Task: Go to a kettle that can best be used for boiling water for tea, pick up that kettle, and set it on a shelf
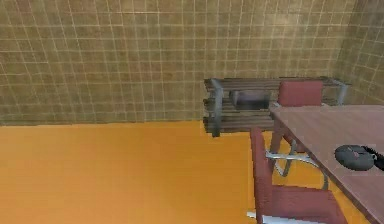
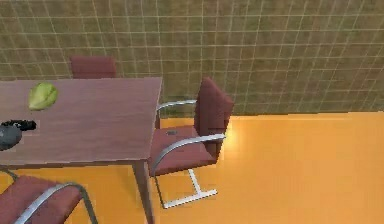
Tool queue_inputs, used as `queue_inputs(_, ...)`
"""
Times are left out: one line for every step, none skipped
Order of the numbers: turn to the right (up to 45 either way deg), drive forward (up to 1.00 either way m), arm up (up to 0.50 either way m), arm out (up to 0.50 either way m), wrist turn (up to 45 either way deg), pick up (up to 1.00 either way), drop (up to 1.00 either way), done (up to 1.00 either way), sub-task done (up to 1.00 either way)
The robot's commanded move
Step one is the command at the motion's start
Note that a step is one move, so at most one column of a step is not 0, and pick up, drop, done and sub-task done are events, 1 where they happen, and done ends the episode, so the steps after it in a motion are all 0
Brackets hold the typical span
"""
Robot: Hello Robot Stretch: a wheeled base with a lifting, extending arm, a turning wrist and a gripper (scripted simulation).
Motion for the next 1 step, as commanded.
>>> queue_inputs(27.0, 0.0, 0.0, 0.0, 0.0, 0.0, 0.0, 0.0, 0.0)
